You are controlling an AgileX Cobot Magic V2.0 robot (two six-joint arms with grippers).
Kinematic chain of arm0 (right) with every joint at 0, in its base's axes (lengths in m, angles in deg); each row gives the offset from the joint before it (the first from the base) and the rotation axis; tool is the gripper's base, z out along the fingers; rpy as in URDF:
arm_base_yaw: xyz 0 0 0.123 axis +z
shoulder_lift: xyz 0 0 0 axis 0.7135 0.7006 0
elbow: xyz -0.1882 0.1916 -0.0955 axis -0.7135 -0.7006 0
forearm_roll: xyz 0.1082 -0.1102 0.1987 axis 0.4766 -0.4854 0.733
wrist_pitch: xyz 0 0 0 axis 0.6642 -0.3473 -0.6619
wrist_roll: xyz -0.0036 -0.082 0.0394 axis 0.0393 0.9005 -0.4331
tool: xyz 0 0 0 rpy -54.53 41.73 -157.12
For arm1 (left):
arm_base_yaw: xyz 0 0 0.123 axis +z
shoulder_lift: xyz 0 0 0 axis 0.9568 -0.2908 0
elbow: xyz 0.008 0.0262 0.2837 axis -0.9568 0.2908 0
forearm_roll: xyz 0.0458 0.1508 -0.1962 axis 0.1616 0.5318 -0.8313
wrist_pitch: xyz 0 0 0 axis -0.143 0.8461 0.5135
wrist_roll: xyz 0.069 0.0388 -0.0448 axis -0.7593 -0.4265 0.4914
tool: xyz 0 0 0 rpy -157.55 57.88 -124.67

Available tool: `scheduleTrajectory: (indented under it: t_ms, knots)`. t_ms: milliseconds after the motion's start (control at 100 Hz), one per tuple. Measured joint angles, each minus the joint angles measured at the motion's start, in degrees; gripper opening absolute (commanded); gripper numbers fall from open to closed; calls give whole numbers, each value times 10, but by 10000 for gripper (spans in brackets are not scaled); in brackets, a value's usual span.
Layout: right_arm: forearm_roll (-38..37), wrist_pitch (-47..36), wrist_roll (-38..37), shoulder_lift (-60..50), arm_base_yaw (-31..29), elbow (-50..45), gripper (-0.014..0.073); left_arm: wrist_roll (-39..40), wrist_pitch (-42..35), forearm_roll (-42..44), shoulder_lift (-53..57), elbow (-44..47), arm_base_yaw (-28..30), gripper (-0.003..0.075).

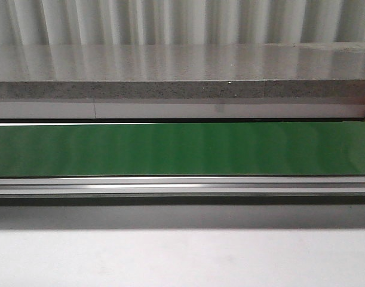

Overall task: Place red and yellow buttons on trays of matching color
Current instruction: 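Lower the left gripper over a yellow button and close on it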

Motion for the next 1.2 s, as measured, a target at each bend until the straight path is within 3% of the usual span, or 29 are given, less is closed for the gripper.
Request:
scheduleTrajectory:
  t_ms: [190, 380, 1050, 1150, 1200]
  knots:
    - [0, 0, 0, 0, 0, 0, -67, -49, -66, -73, -64, 0, 87, 619]
    - [0, 0, 0, 0, 0, 0, -67, -76, -107, -95, -129, -1, 137, 619]
    - [0, 0, 0, 0, 0, 0, -67, -85, -218, -101, -287, -8, 144, 617]
    - [0, 0, 0, 0, 0, 0, -67, -85, -221, -105, -289, -9, 144, 552]
    - [0, 0, 0, 0, 0, 0, -67, -85, -221, -107, -290, -9, 144, 473]
